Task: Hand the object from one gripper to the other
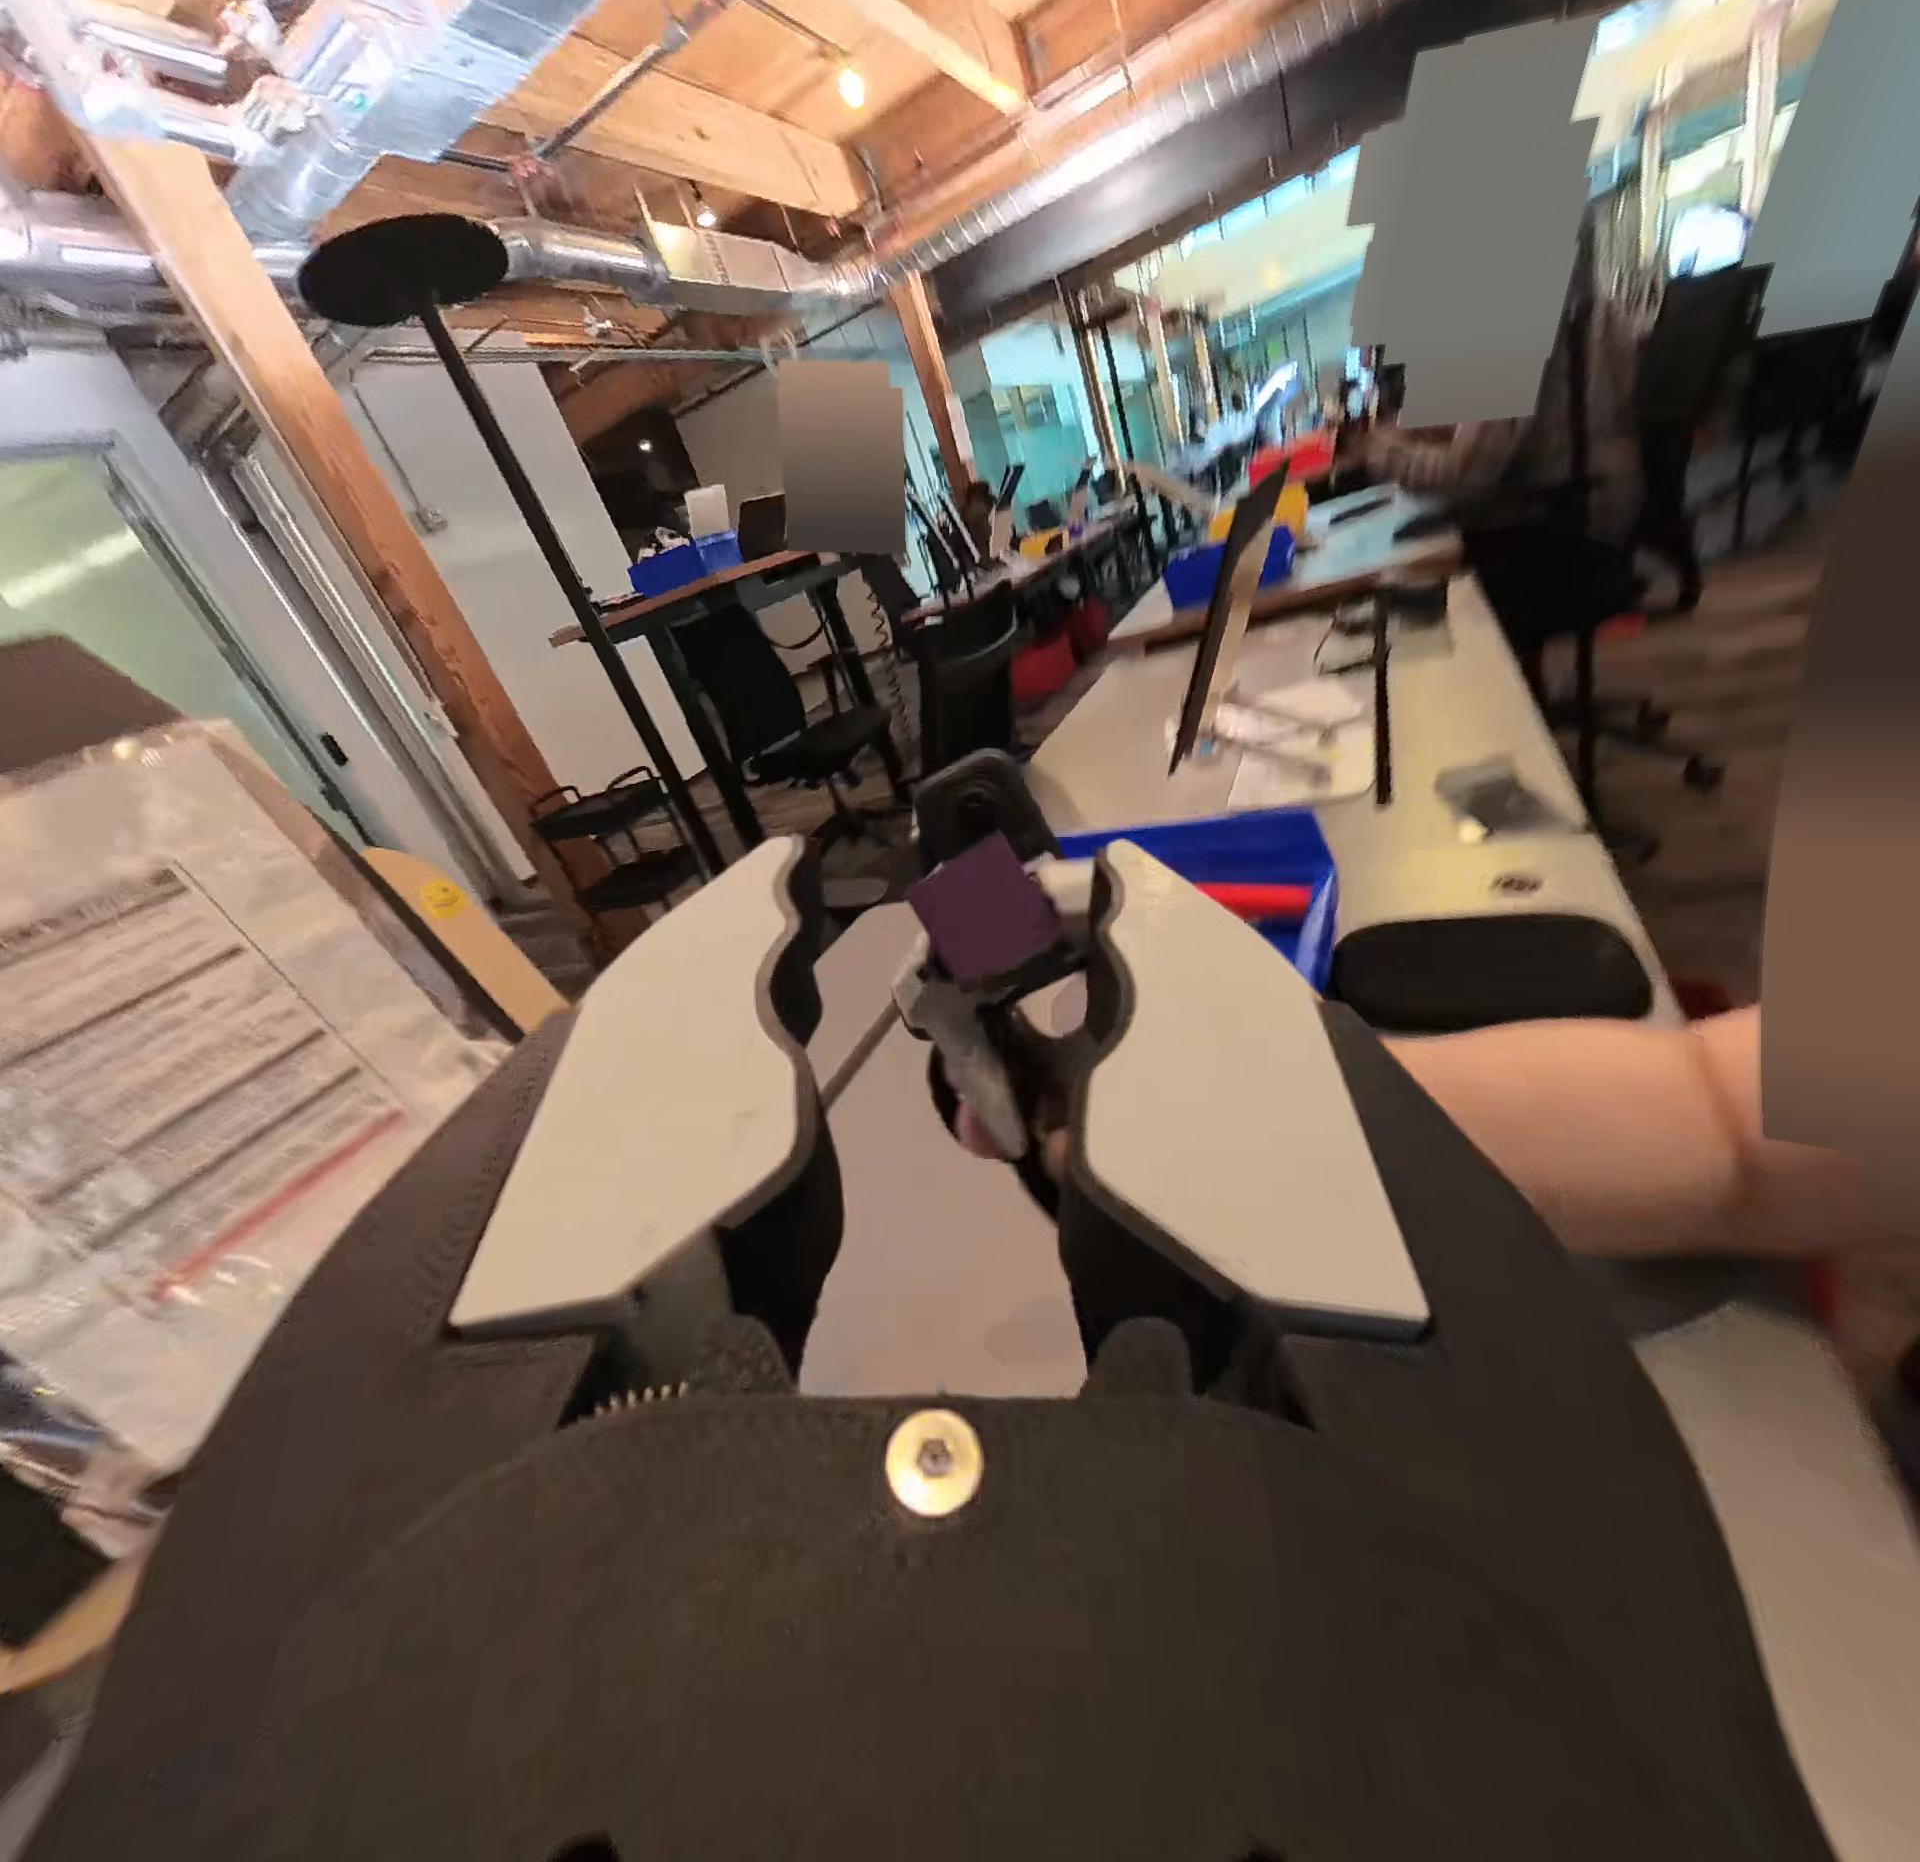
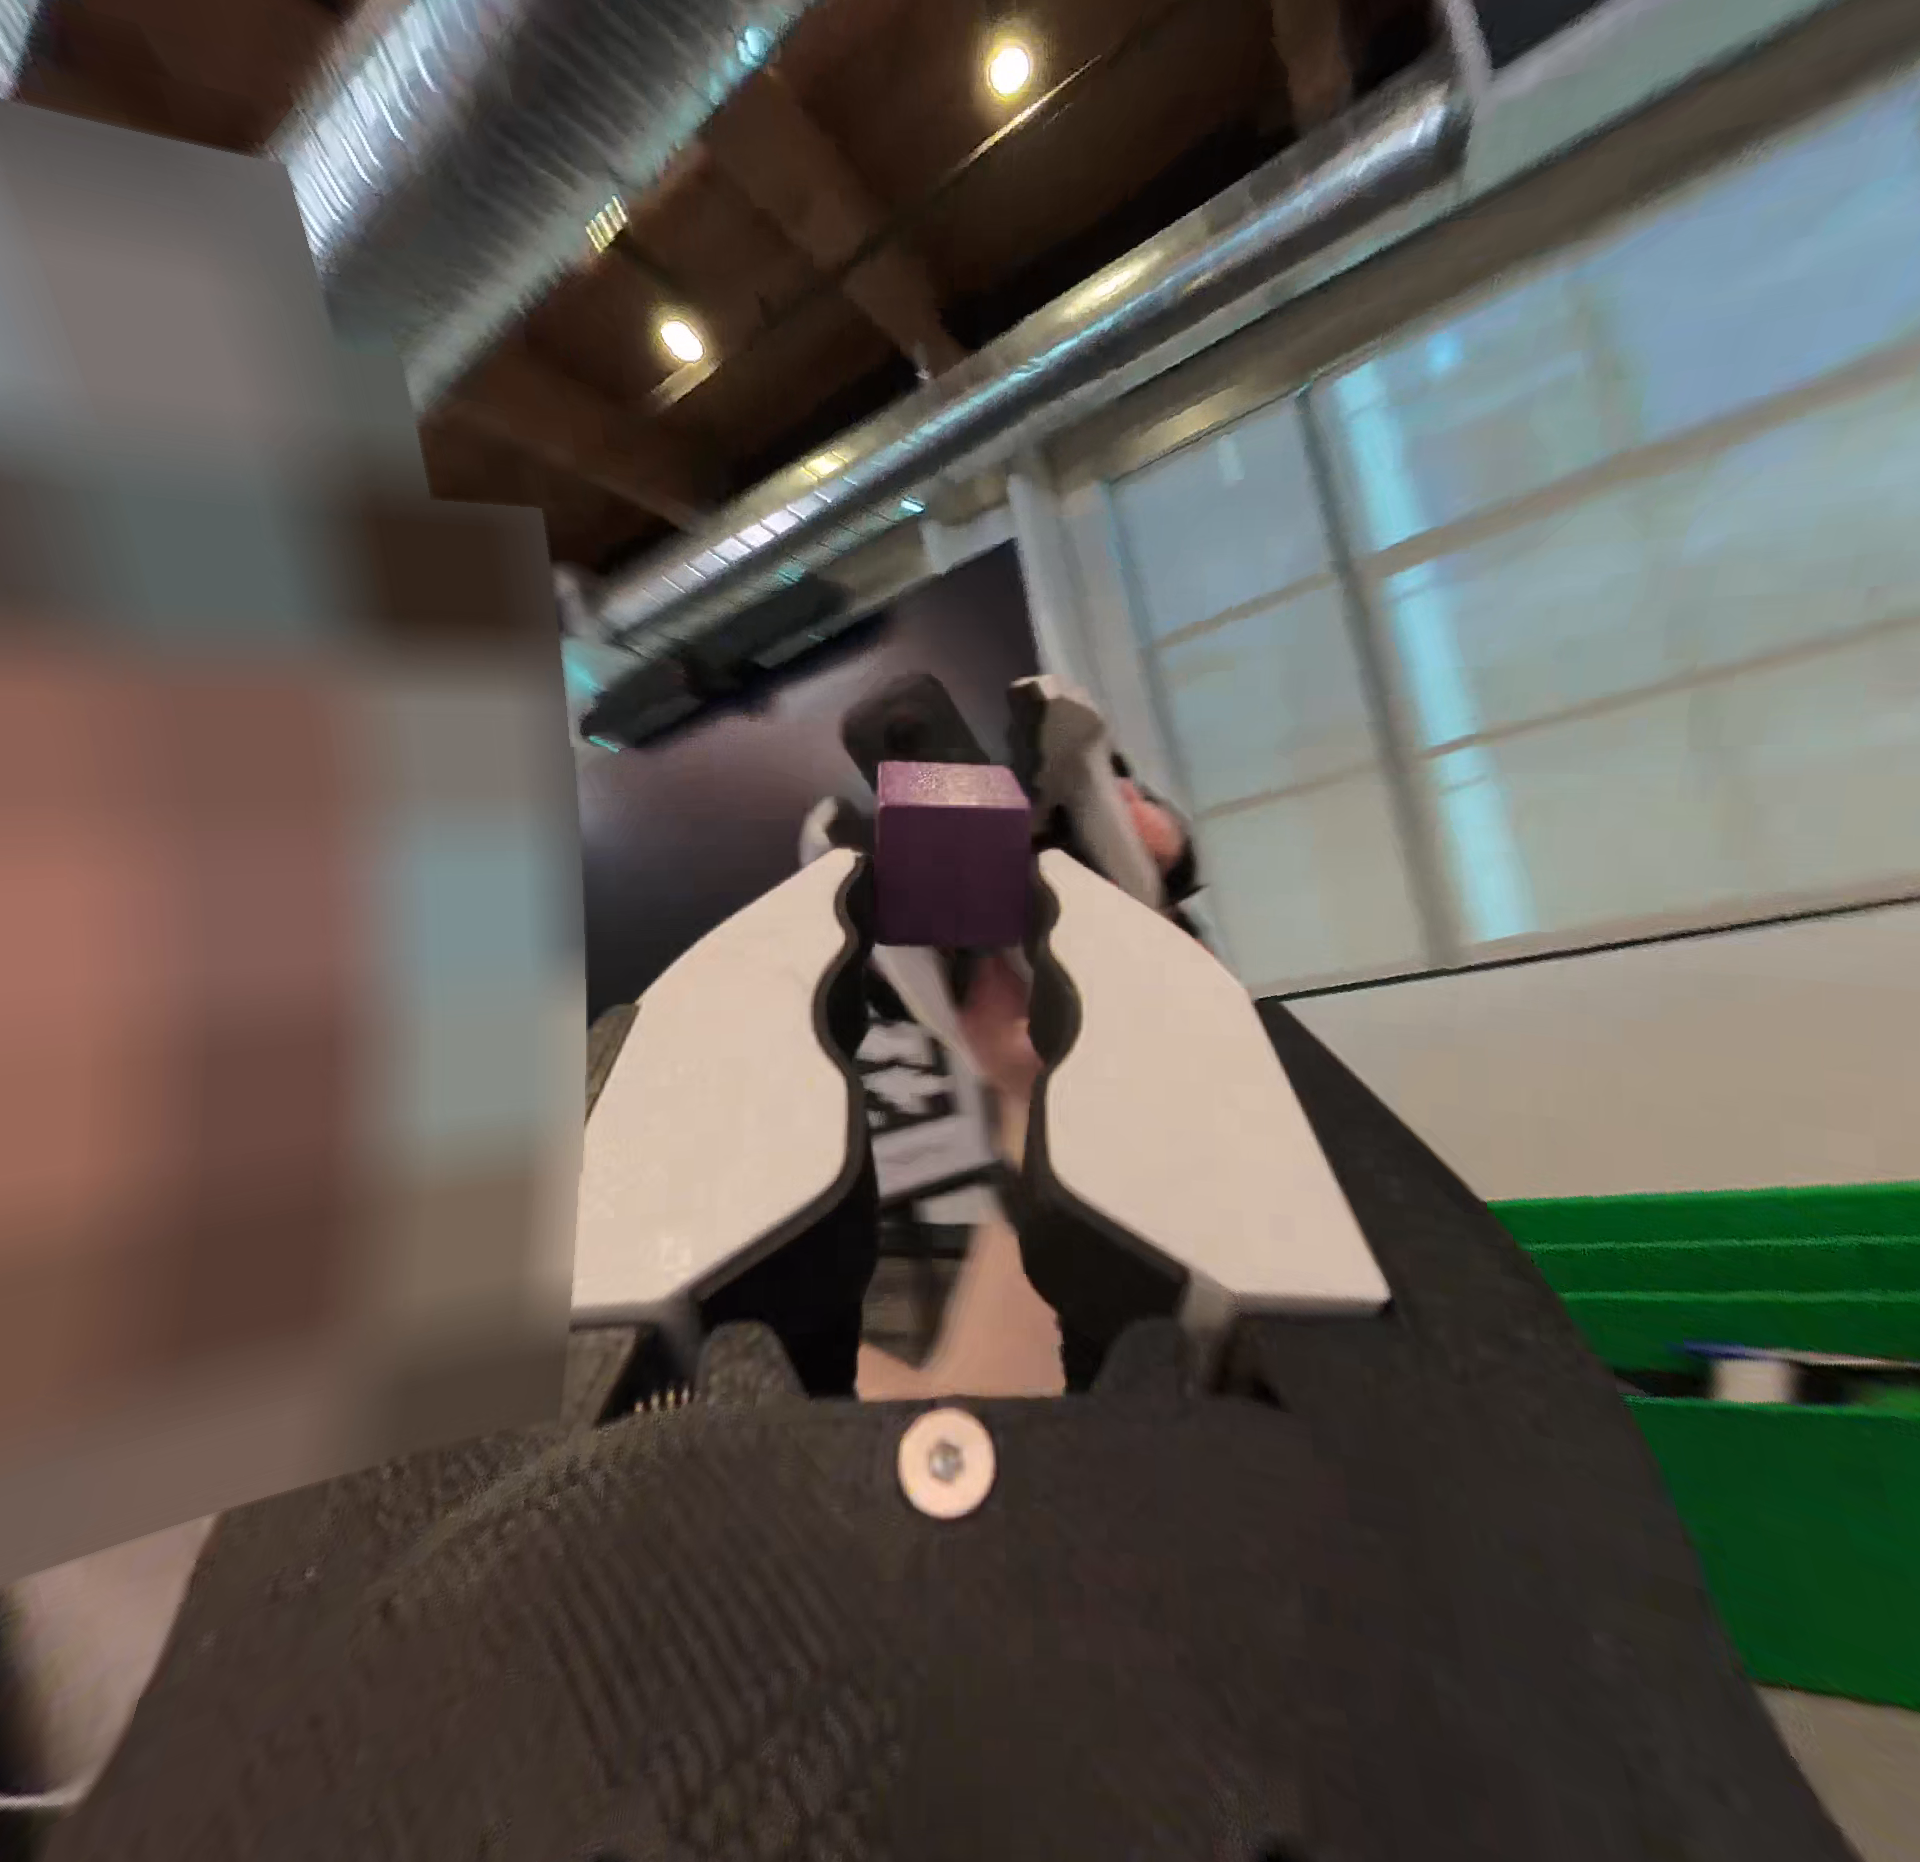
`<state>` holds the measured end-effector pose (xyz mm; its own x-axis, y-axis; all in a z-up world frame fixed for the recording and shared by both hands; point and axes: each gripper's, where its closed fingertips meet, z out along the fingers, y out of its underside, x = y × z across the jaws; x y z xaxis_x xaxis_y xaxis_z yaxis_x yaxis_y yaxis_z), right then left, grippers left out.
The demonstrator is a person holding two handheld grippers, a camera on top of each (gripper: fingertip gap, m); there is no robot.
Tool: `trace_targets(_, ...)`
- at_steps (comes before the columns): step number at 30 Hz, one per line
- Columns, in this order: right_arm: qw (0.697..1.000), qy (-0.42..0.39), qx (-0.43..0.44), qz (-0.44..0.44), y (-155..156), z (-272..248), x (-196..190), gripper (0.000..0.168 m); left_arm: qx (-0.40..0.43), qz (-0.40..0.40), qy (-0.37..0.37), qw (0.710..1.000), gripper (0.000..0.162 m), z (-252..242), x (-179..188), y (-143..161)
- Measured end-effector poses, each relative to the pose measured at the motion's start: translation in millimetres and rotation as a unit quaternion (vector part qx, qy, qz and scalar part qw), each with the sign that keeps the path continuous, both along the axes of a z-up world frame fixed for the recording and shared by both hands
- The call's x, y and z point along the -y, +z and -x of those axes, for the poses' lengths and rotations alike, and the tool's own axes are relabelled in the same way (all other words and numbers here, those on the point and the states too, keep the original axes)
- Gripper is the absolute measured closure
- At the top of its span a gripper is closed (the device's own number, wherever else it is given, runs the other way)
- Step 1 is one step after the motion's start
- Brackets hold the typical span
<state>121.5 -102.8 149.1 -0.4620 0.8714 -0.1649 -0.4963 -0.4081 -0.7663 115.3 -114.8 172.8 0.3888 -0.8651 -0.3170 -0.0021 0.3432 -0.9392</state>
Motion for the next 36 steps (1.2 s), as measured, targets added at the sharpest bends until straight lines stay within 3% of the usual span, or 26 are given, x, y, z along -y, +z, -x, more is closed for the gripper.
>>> trace_targets(2,0.987,-0.129,-0.005,-0.097,-2,-2,-3,0.140,0.023,0.050,0.010,0.998,0.115,3,-4,4)
trace_targets(4,0.947,-0.264,-0.007,-0.180,1,-6,-8,0.140,0.025,0.077,0.039,0.996,0.113,8,-10,3)
trace_targets(7,0.847,-0.453,0.013,-0.277,9,-16,-18,0.140,0.036,0.106,0.079,0.990,0.102,15,-14,5)
trace_targets(11,0.668,-0.641,0.088,-0.368,13,-26,-33,0.140,0.008,0.071,0.180,0.981,0.091,15,-19,2)
trace_targets(13,0.594,-0.675,0.106,-0.424,13,-21,-27,0.140,-0.010,0.030,0.236,0.971,0.095,12,-23,1)
trace_targets(16,0.507,-0.700,0.139,-0.483,9,-10,-24,0.140,-0.048,0.001,0.268,0.962,0.098,-2,-27,-9)
trace_targets(19,0.455,-0.705,0.159,-0.520,5,-2,-22,0.140,-0.103,-0.001,0.281,0.954,0.101,-13,-38,-28)
trace_targets(21,0.420,-0.707,0.162,-0.545,3,2,-21,0.140,-0.129,-0.009,0.279,0.952,0.127,-17,-43,-36)
trace_targets(23,0.392,-0.715,0.161,-0.556,3,1,-23,0.140,-0.135,-0.034,0.273,0.952,0.132,-20,-44,-35)
trace_targets(26,0.424,-0.713,0.146,-0.539,7,-4,-23,0.140,-0.108,-0.032,0.243,0.963,0.133,-19,-44,-27)
trace_targets(29,0.505,-0.696,0.117,-0.497,16,-12,-19,0.126,-0.024,0.026,0.143,0.989,0.133,-14,-34,-11)
trace_targets(31,0.604,-0.641,0.098,-0.464,17,-12,-11,0.127,0.034,0.067,0.029,0.997,0.133,-14,-18,1)
trace_targets(33,0.740,-0.534,0.112,-0.394,12,-6,-6,0.131,0.063,0.066,-0.070,0.993,0.133,-11,-1,10)
trace_targets(34,0.801,-0.472,0.122,-0.348,10,-4,-3,0.133,0.070,0.044,-0.095,0.992,0.133,-8,4,12)
trace_targets(36,0.890,-0.352,0.138,-0.255,9,-3,3,0.136,0.062,-0.015,-0.095,0.993,0.133,-3,5,10)
